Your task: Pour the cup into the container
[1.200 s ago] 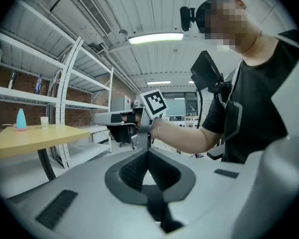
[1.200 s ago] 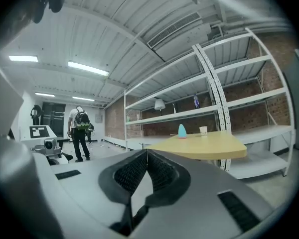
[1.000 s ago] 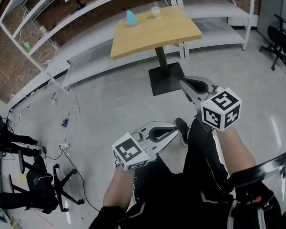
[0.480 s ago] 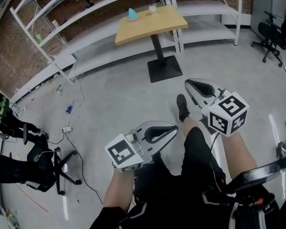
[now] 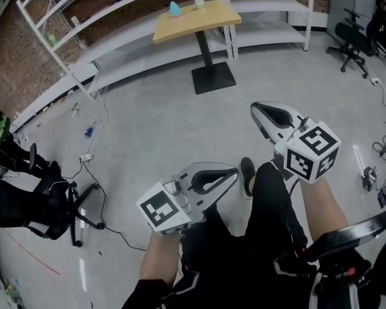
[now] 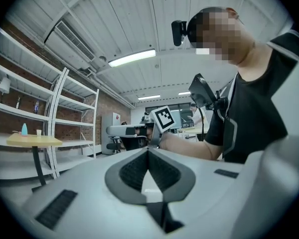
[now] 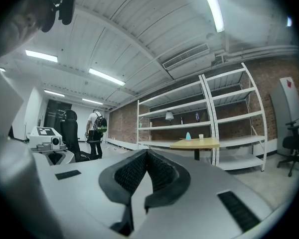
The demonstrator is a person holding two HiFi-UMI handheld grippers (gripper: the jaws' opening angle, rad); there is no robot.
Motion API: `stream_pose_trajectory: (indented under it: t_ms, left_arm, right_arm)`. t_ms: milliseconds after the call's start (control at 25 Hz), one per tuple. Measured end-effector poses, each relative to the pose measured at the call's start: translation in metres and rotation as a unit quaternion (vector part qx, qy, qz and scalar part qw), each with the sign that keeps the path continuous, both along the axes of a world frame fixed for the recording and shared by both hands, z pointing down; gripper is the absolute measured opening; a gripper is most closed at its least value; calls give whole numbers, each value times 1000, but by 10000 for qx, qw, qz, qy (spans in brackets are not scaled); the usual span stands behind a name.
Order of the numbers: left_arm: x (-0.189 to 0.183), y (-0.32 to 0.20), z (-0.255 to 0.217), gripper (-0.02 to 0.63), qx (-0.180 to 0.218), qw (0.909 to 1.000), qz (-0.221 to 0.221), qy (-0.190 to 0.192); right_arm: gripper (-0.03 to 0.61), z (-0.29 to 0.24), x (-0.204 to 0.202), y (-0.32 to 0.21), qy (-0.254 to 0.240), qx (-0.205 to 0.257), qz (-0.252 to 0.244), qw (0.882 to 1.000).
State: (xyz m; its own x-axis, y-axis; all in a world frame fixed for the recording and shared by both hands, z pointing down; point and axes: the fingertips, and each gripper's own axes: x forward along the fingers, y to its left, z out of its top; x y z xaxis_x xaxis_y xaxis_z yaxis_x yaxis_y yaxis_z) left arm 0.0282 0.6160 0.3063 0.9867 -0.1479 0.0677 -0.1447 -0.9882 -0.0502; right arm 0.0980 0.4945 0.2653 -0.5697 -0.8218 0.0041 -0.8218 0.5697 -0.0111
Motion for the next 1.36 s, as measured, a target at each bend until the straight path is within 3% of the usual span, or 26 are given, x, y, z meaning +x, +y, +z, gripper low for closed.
stream_pose_trajectory:
  t_ms: [280, 480, 680, 1080, 1360]
  left_arm:
    - [-8, 58, -4, -8, 137, 9999, -20, 79]
    - [-6, 92, -2, -8, -111, 9999, -89, -33]
    - [-7, 114, -3, -8, 130, 9999, -91, -12]
    - [-12, 138, -8, -8, 260, 9996, -91, -23]
    - [-13, 130, -15, -8, 194, 9992, -324, 88]
  right_arm:
    - [2, 1, -4, 69, -101, -79, 37, 9999]
    - [2, 0, -3, 104, -86, -72, 64, 9999]
    - [1, -1, -5, 131, -107, -75, 18, 9999]
    - [0, -7, -9, 153, -83, 2, 24, 10000]
    - [0, -13, -4, 157, -85, 93, 30, 9999]
